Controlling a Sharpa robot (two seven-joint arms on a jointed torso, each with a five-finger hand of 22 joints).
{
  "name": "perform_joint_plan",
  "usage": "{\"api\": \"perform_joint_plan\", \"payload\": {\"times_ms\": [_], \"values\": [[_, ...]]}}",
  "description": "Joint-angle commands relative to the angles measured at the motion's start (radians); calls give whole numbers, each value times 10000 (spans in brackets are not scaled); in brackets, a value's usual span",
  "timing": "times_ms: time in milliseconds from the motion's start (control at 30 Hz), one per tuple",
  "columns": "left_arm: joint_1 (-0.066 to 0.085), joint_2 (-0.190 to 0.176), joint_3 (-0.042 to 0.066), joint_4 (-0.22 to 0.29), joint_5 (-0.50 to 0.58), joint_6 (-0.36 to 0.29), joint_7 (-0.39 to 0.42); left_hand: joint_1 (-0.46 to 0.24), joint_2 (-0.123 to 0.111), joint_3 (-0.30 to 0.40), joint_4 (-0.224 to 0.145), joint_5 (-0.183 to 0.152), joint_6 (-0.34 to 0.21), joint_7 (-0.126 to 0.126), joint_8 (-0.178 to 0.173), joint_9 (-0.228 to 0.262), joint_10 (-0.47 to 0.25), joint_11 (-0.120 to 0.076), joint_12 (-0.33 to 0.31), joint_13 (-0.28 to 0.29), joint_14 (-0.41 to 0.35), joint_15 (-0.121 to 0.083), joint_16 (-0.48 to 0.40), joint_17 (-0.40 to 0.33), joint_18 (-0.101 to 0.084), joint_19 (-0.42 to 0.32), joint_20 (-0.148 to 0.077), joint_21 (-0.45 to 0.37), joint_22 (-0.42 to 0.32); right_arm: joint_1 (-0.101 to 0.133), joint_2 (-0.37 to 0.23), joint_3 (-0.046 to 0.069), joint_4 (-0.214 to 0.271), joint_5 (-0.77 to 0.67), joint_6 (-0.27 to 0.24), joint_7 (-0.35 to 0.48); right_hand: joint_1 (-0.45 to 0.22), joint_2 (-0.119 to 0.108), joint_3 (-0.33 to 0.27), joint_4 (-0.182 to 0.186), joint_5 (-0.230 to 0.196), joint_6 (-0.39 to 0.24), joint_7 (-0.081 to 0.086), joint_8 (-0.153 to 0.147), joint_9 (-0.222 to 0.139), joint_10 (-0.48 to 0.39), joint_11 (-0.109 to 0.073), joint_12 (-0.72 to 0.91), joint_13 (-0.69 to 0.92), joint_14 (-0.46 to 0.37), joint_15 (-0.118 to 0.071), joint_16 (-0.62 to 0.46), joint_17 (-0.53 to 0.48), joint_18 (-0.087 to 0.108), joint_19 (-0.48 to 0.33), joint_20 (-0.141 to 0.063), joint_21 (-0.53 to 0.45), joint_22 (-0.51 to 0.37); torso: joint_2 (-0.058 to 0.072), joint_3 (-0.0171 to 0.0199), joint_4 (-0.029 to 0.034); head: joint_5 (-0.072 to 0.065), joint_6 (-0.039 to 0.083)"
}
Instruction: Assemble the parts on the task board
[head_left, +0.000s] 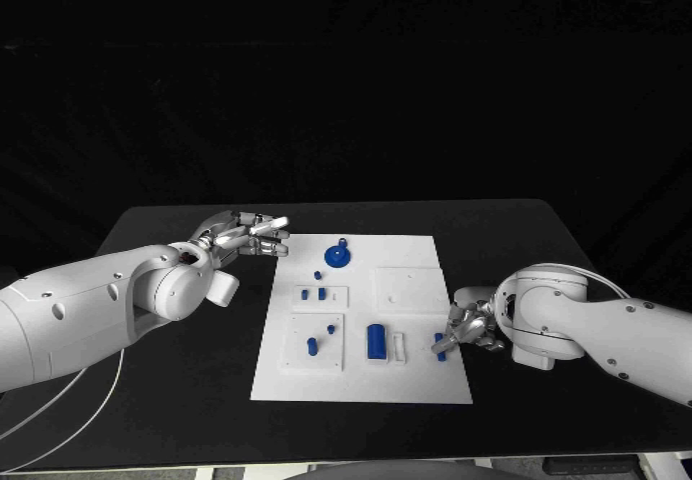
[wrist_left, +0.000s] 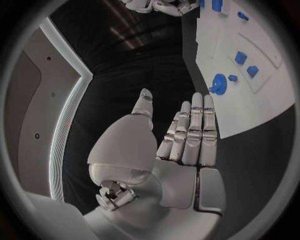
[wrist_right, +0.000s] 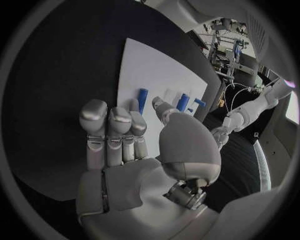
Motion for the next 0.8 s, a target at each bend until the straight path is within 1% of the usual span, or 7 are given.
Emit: {"api": "perform_joint_plan", "payload": {"times_ms": [33, 133, 300, 467, 600, 733, 800], "values": [[-21, 11, 7, 27, -31, 119, 101, -49, -47, 10, 35, -10, -44, -10, -21, -15, -75, -18, -19, 14, -90, -13, -24, 8, 35, -60, 18, 31, -9, -24, 82, -17, -60, -767, -304, -263, -35, -79, -186, 249, -21, -166, 37, -11, -194, -68, 27, -70, -21, 5, 76, -64, 27, 91, 163, 35, -39, 1038, -5, -14, -3, 10, -19], [-21, 8, 7, 30, -31, 124, 98, -49, -47, 10, 35, -10, -44, -10, -21, -15, -75, -18, -19, 14, -90, -13, -24, 8, 35, -60, 18, 31, -9, -56, 184, -74, -136, -1184, -171, -279, 146, -145, -287, 716, -20, -128, 60, -5, -603, -85, 44, -126, -35, 10, 101, -91, 73, 116, 157, 69, -88, 1034, 1, -8, 0, 32, -25], [-21, -12, 7, 32, -30, 124, 89, -49, -47, 10, 35, -10, -44, -10, -21, -15, -75, -18, -19, 14, -90, -13, -24, 8, 35, -60, 18, 31, -9, -208, 382, -171, -332, -1955, -126, -296, 225, -170, -186, 763, -21, -26, 61, 6, -1080, -75, 44, -191, -46, 39, 103, -197, 141, 120, 163, 74, -147, 1031, -1, 3, 0, 58, -56], [-21, -24, 7, 32, -30, 135, 80, -49, -47, 10, 35, -10, -44, -10, -21, -15, -75, -18, -19, 14, -90, -13, -24, 8, 35, -60, 18, 31, -9, -331, 659, -212, -541, -2507, -382, -307, 207, -156, -111, 788, -20, 11, 48, 13, -1092, -45, 35, -143, -17, 44, 95, -191, 170, 118, 178, 67, -124, 1035, 1, 11, -9, 71, -56], [-21, -27, 7, 34, -30, 144, 67, -49, -47, 10, 35, -10, -44, -10, -21, -15, -75, -18, -19, 14, -90, -13, -24, 8, 35, -60, 18, 31, -9, -363, 746, -236, -577, -2634, -204, -316, 509, -133, -29, 494, -21, 62, 29, 14, -1075, -38, 24, -142, -14, 51, 95, -183, 187, 111, 183, 67, -111, 1038, 3, 8, -5, 76, -82], [-21, -29, 7, 29, -30, 148, 50, -49, -47, 10, 35, -10, -44, -10, -21, -15, -75, -18, -19, 14, -90, -13, -24, 8, 35, -60, 18, 31, -9, -379, 757, -281, -542, -2652, 233, -330, 1053, -45, 405, -359, -2, 28, 51, -9, -1159, -78, 53, -170, -23, 57, 138, -202, 176, 106, 152, 110, -150, 1034, -4, 0, -19, 56, -111], [-21, -28, 7, 26, -30, 151, 41, -49, -47, 10, 35, -10, -44, -10, -21, -15, -75, -18, -19, 14, -90, -13, -24, 8, 35, -60, 18, 31, -9, -385, 749, -305, -503, -2619, 425, -333, 1241, 37, 573, -946, 404, -35, 103, -17, -1357, -118, 91, -179, -33, 50, 167, -226, 147, 128, 138, 147, -167, 1033, -6, -1, -23, 60, -117]]}}
